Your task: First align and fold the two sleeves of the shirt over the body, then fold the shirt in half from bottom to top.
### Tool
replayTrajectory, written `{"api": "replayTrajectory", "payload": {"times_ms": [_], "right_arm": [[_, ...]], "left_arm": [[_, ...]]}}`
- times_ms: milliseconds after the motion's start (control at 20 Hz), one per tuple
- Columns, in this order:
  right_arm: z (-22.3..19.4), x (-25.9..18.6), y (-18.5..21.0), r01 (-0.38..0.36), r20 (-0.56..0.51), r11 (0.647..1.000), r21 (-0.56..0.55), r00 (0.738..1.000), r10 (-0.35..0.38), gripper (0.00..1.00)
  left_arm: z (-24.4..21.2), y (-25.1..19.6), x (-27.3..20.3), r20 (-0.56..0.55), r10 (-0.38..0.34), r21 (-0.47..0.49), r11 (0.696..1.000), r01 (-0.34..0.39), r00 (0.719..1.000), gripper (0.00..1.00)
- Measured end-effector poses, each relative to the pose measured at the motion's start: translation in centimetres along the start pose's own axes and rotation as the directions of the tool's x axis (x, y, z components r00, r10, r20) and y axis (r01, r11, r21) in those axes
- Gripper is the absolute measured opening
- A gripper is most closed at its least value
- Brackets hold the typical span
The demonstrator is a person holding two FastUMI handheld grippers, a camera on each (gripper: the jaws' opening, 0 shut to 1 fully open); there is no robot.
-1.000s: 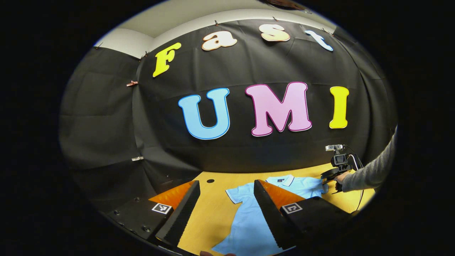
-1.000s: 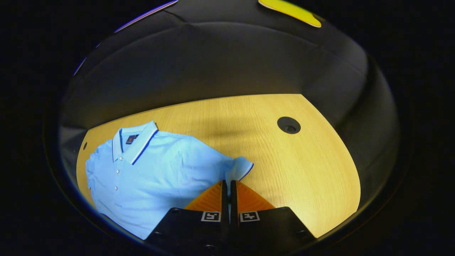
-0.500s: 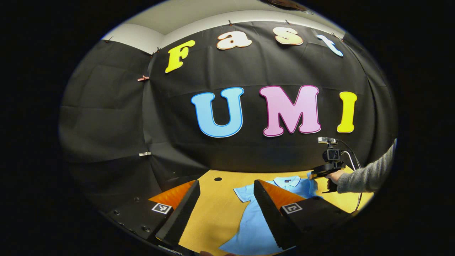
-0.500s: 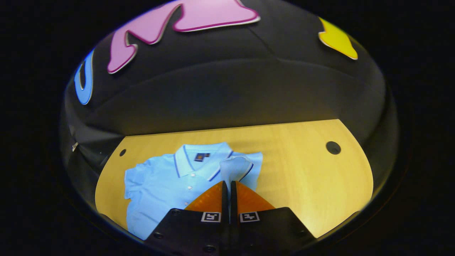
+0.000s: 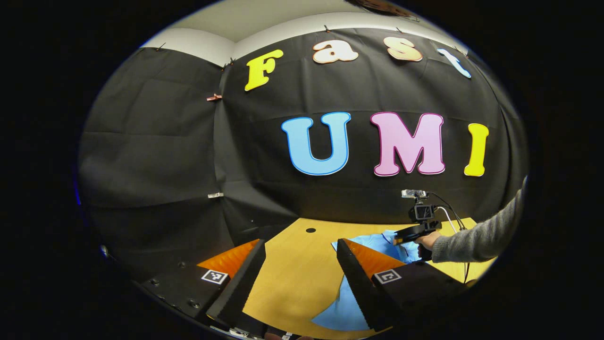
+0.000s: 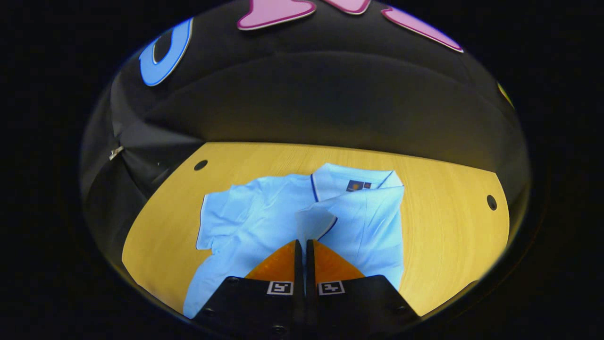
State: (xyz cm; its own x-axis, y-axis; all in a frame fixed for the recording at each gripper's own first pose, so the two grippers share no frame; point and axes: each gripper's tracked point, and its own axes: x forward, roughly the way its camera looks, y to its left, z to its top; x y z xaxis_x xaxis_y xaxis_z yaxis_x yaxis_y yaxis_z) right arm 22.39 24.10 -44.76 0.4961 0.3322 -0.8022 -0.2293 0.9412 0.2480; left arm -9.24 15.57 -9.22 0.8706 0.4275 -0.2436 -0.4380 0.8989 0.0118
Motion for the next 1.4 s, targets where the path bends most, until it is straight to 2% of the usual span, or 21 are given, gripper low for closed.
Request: {"api": "replayTrajectory", "payload": {"times_ms": [300, 400, 600, 700, 800, 850, 900, 950, 1050, 1100, 1150, 1300, 1400], "right_arm": [[-2.2, 1.6, 1.8, -0.024, -0.069, 0.999, -0.042, 0.997, 0.022, 0.05], [-3.3, 2.2, 1.9, -0.007, -0.091, 0.997, -0.072, 0.996, 0.0, 0.05], [-2.9, 2.4, 1.9, 0.012, -0.068, 0.996, -0.091, 0.998, -0.018, 0.07], [-3.0, 2.5, 1.8, 0.013, -0.072, 0.997, -0.077, 0.997, -0.018, 0.17], [-2.8, 2.3, 1.5, 0.015, -0.06, 0.997, -0.072, 0.998, -0.019, 0.32], [-2.0, 1.8, 1.5, 0.01, -0.027, 0.997, -0.072, 1.0, -0.012, 0.52], [-1.3, 1.1, 1.4, 0.006, 0.006, 0.998, -0.069, 1.0, -0.005, 0.62], [-0.5, 0.2, 1.4, -0.007, 0.047, 0.998, -0.062, 0.999, 0.01, 0.79], [1.6, -2.0, 1.2, -0.028, 0.144, 0.998, -0.048, 0.989, 0.035, 0.79], [2.4, -3.4, 1.1, -0.038, 0.188, 0.998, -0.042, 0.981, 0.045, 0.74], [3.2, -4.8, 1.2, -0.052, 0.232, 0.998, -0.04, 0.971, 0.06, 0.81], [4.5, -9.1, 1.1, -0.055, 0.324, 0.998, -0.027, 0.944, 0.061, 0.84], [5.7, -13.2, 0.8, -0.041, 0.396, 0.999, -0.023, 0.917, 0.047, 0.84]], "left_arm": [[-0.7, 1.5, -0.1, -0.015, 0.033, -0.014, 0.999, -0.033, 0.999, 0.96], [-0.9, 1.7, 0.0, -0.017, 0.037, -0.018, 0.999, -0.037, 0.999, 0.97], [-0.7, 2.0, 0.1, -0.014, 0.042, -0.017, 0.999, -0.042, 0.999, 0.97], [-0.6, 2.0, 0.1, -0.013, 0.041, -0.015, 0.999, -0.041, 0.999, 0.97], [-0.5, 1.8, 0.3, -0.009, 0.034, -0.015, 0.999, -0.034, 0.999, 0.97], [-0.3, 1.6, 0.4, -0.005, 0.027, -0.015, 1.0, -0.027, 1.0, 0.96], [-0.2, 1.5, 0.7, -0.003, 0.021, -0.014, 1.0, -0.021, 1.0, 0.96], [0.0, 1.4, 1.0, 0.001, 0.016, -0.015, 1.0, -0.016, 1.0, 0.97], [0.3, 1.0, 1.8, 0.005, 0.002, -0.019, 1.0, -0.002, 1.0, 0.96], [0.6, 0.9, 2.0, 0.012, -0.005, -0.022, 1.0, 0.006, 1.0, 0.96], [1.0, 0.5, 2.4, 0.02, -0.015, -0.023, 1.0, 0.015, 1.0, 0.97], [1.7, -0.6, 3.3, 0.042, -0.051, -0.011, 0.999, 0.052, 0.998, 0.96], [2.1, -1.6, 4.0, 0.052, -0.086, 0.0, 0.996, 0.087, 0.995, 0.97]]}}
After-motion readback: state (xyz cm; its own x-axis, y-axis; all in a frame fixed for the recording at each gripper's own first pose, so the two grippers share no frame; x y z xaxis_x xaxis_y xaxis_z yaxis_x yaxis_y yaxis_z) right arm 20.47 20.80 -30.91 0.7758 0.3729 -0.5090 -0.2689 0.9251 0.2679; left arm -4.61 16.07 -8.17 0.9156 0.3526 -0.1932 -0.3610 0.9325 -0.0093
